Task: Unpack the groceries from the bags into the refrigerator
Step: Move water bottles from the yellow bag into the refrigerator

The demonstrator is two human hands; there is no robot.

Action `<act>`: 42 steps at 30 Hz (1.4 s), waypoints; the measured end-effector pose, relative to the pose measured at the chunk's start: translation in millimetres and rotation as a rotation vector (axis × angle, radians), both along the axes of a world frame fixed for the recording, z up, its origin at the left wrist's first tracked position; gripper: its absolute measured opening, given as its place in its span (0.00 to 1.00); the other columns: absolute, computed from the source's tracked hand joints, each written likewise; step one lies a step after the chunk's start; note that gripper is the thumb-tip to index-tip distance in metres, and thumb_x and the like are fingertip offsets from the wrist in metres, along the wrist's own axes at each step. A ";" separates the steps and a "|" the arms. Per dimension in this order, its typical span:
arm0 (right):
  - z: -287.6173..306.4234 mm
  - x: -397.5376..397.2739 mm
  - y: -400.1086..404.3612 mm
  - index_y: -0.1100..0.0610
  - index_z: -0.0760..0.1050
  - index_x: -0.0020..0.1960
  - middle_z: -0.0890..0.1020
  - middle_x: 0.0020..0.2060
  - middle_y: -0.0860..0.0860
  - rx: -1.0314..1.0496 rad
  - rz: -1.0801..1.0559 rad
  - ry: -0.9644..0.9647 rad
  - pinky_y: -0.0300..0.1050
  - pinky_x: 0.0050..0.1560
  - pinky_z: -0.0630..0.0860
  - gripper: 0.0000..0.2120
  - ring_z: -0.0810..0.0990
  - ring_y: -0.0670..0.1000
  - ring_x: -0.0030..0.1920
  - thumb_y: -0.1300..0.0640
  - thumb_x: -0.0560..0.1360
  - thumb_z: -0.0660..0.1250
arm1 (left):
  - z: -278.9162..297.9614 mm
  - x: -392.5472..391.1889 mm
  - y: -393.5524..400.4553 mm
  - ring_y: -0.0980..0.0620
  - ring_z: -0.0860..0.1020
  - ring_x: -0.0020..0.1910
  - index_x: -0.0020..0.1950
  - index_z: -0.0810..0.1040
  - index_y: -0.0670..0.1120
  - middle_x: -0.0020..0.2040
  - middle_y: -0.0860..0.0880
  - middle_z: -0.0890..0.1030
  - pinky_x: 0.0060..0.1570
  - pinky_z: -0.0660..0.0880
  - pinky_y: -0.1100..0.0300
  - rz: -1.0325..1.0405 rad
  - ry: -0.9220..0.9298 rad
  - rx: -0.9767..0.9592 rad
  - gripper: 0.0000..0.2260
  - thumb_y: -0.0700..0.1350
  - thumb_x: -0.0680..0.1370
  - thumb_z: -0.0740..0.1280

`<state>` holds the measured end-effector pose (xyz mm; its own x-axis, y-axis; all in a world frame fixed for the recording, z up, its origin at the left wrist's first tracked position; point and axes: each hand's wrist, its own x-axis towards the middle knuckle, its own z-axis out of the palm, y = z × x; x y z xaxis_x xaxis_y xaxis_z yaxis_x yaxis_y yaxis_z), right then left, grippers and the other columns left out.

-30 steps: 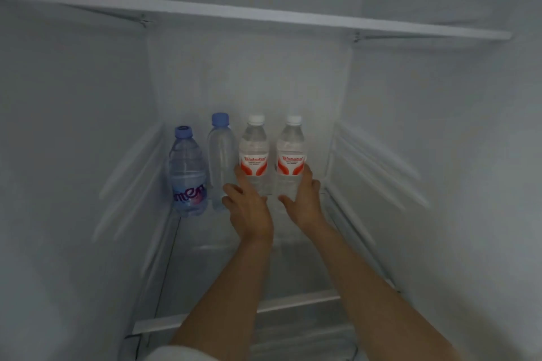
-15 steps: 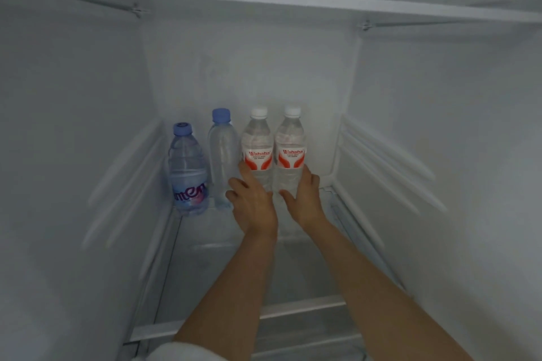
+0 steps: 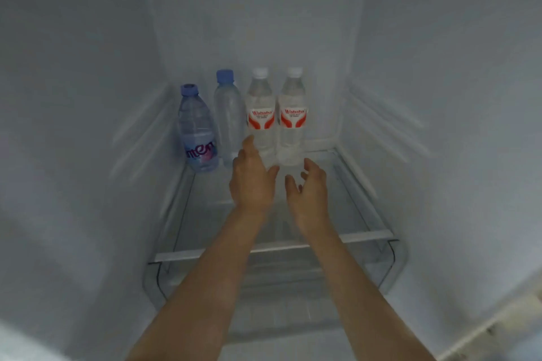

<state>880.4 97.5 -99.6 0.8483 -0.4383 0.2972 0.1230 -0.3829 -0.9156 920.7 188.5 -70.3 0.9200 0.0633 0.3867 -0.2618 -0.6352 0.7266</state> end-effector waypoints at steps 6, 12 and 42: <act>-6.3 -73.2 14.0 0.59 0.62 0.72 0.67 0.67 0.53 -0.124 0.015 -0.111 0.46 0.66 0.70 0.23 0.70 0.48 0.65 0.58 0.79 0.63 | -8.5 -70.9 27.8 0.48 0.79 0.53 0.62 0.76 0.42 0.53 0.46 0.82 0.51 0.78 0.48 -0.090 -0.147 -0.082 0.13 0.42 0.78 0.67; -17.7 -164.8 19.9 0.60 0.65 0.70 0.71 0.60 0.50 -0.223 0.019 -0.147 0.47 0.63 0.73 0.21 0.74 0.49 0.62 0.57 0.79 0.62 | -31.1 -172.7 60.7 0.53 0.80 0.52 0.60 0.77 0.47 0.52 0.51 0.82 0.53 0.78 0.52 -0.189 -0.095 -0.161 0.10 0.44 0.79 0.66; -181.4 -723.6 105.3 0.52 0.68 0.68 0.76 0.62 0.48 -0.136 -0.261 0.573 0.50 0.62 0.74 0.18 0.76 0.47 0.61 0.53 0.79 0.61 | -204.5 -634.1 119.5 0.62 0.77 0.47 0.56 0.77 0.53 0.48 0.56 0.83 0.47 0.72 0.74 -0.839 0.573 0.244 0.07 0.46 0.79 0.64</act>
